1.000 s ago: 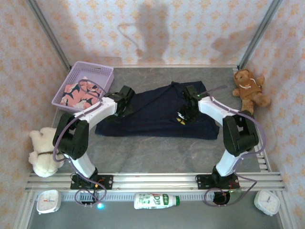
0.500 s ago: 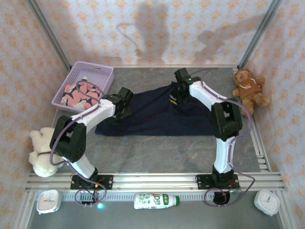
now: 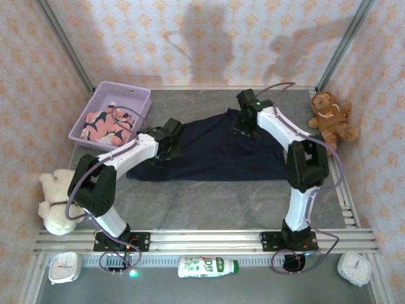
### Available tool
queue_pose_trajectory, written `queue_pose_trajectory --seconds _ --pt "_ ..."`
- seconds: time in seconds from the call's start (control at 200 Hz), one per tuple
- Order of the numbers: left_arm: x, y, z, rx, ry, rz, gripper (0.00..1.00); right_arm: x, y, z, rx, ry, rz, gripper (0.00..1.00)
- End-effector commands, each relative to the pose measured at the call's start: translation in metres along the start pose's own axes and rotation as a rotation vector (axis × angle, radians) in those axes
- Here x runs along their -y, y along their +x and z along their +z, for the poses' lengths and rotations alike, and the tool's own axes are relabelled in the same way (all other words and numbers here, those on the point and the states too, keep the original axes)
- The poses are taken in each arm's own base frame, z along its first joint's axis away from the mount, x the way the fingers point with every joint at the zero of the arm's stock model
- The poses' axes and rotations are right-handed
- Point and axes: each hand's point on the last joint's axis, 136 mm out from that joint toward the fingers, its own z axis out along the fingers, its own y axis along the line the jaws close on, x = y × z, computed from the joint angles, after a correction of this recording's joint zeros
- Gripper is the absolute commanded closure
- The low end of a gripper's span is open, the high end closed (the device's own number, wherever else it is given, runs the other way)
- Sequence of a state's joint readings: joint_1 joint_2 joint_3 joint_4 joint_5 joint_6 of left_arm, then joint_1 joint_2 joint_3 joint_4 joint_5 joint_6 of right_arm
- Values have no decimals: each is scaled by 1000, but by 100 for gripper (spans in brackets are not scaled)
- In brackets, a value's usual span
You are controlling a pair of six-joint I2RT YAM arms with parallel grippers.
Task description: Fold and stack the mixed laundry pile
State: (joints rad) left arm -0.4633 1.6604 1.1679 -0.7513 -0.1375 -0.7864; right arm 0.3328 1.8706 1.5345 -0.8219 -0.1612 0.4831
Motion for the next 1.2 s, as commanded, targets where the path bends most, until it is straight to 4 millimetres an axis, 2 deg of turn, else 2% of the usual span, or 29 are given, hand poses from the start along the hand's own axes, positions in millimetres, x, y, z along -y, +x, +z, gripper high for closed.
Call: queue_pose_trajectory --seconds 0.0,0.14,0.22,0.28,0.405,0.54,0.661,0.796,0.901,0.966,1.061,1.101,1.116,1.191 --pt "-9 -1 7 4 -52 32 6 85 16 -15 -1 228 39 41" --pt "-13 0 21 -11 -109 61 6 160 46 -19 -51 375 122 41" --pt "-13 -1 29 -24 -125 56 7 187 59 -21 -68 424 158 41" --pt "-13 -5 33 -22 -128 45 7 200 63 -23 -65 450 168 42" --pt "-21 -17 40 -19 -146 25 7 210 64 -18 -63 464 179 44" --pt "-32 -30 49 -31 -167 6 7 204 62 -2 -69 426 157 46" --pt "-37 -35 56 -40 -182 8 7 197 66 8 -97 379 171 59" --pt "-43 -26 72 -74 -226 15 7 204 80 13 -133 406 207 74" --pt "-54 -12 84 -121 -290 24 7 222 88 14 -164 496 247 75" --pt "-59 -8 81 -127 -307 28 7 239 94 14 -191 561 302 76" --pt "-70 0 74 -133 -327 15 7 254 101 17 -219 568 386 76" --pt "-76 8 75 -154 -343 16 7 260 101 16 -210 572 406 76" --pt "-76 5 68 -140 -328 4 7 262 100 14 -203 575 412 76" --pt "-85 16 61 -148 -326 -15 7 270 93 6 -169 588 426 76"
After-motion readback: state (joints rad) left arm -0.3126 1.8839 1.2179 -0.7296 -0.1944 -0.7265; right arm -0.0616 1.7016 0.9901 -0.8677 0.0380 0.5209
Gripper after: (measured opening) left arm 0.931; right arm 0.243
